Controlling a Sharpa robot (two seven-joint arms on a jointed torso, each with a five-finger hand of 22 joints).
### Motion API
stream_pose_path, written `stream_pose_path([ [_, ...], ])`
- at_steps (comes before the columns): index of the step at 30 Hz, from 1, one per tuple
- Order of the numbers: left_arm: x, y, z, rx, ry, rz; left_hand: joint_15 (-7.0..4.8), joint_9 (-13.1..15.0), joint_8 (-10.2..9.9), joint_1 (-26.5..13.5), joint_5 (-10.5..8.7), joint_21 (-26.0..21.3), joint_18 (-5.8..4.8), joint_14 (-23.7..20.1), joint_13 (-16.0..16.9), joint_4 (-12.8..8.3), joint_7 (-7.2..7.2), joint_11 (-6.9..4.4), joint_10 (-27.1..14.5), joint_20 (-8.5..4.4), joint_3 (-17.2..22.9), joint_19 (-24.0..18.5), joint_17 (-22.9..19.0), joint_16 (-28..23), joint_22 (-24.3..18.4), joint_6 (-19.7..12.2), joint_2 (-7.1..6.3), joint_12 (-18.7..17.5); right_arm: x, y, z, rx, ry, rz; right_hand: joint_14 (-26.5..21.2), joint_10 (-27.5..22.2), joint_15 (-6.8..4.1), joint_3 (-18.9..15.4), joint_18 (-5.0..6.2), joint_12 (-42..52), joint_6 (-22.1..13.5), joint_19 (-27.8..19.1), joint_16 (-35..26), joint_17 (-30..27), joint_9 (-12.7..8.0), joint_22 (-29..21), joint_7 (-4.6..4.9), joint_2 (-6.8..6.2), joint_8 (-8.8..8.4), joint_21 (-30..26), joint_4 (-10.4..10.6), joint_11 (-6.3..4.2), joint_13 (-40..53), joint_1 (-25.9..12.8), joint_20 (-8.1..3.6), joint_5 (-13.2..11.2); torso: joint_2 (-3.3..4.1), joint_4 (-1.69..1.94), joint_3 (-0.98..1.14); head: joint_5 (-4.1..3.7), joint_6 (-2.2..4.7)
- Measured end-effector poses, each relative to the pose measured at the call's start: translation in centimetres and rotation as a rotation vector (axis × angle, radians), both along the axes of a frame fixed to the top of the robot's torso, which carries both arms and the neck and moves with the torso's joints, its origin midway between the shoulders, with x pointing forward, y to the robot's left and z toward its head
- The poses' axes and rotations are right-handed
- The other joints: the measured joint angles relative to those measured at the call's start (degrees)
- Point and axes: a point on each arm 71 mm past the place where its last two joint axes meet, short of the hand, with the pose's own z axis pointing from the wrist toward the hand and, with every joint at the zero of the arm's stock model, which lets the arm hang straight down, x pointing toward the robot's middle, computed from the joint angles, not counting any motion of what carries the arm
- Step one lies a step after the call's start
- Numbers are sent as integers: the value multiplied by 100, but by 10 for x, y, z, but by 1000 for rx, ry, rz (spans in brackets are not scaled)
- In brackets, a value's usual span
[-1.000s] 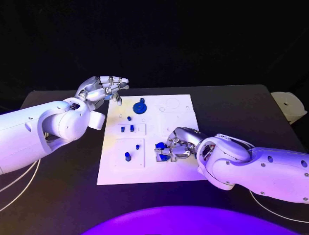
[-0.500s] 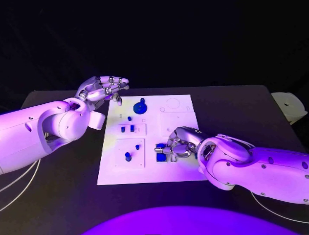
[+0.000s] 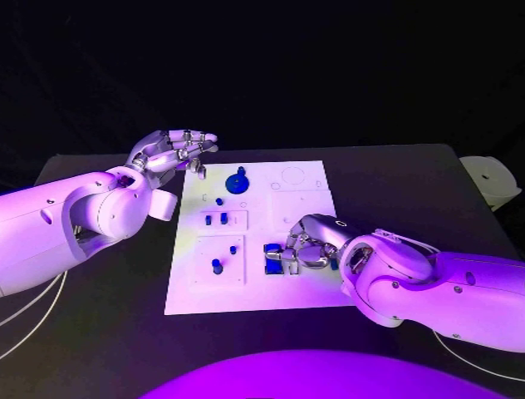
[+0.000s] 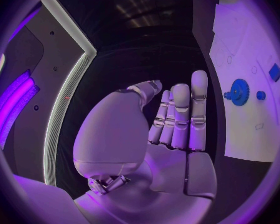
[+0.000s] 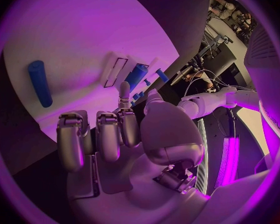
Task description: Assemble the parts on the task board
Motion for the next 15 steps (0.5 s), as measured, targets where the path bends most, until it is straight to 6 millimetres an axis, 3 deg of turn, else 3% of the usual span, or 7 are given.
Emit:
stream_pose_path([
  [10, 0, 0, 0, 0, 0, 1, 20, 5, 0, -23, 0, -21, 0, -21, -1, 0, 0, 0, 0, 0, 0, 0, 1, 0, 0, 0, -23, 0, -6, -4, 4, 6, -8, 23, 0, -1, 0, -161, 0, 21, -48, 0, 0, 0, -15, -1, -11, -41, 0, 17, -34, 1, 16, 1012, 0, -71, -3, -4, 2, 11, 8],
  [15, 0, 0, 0, 0, 1, 1, 21, 5, 0, -23, 0, -21, 0, -20, -1, 0, 0, 0, 0, 0, 0, 0, 1, 0, 1, 0, -23, 0, -4, -19, 4, -8, -18, 2, 0, -1, 1, -168, 1, -76, -101, 0, 0, -1, -43, -1, 23, -59, 0, 17, -27, 2, 30, 1171, 0, -150, -7, -4, 2, 5, 30],
])
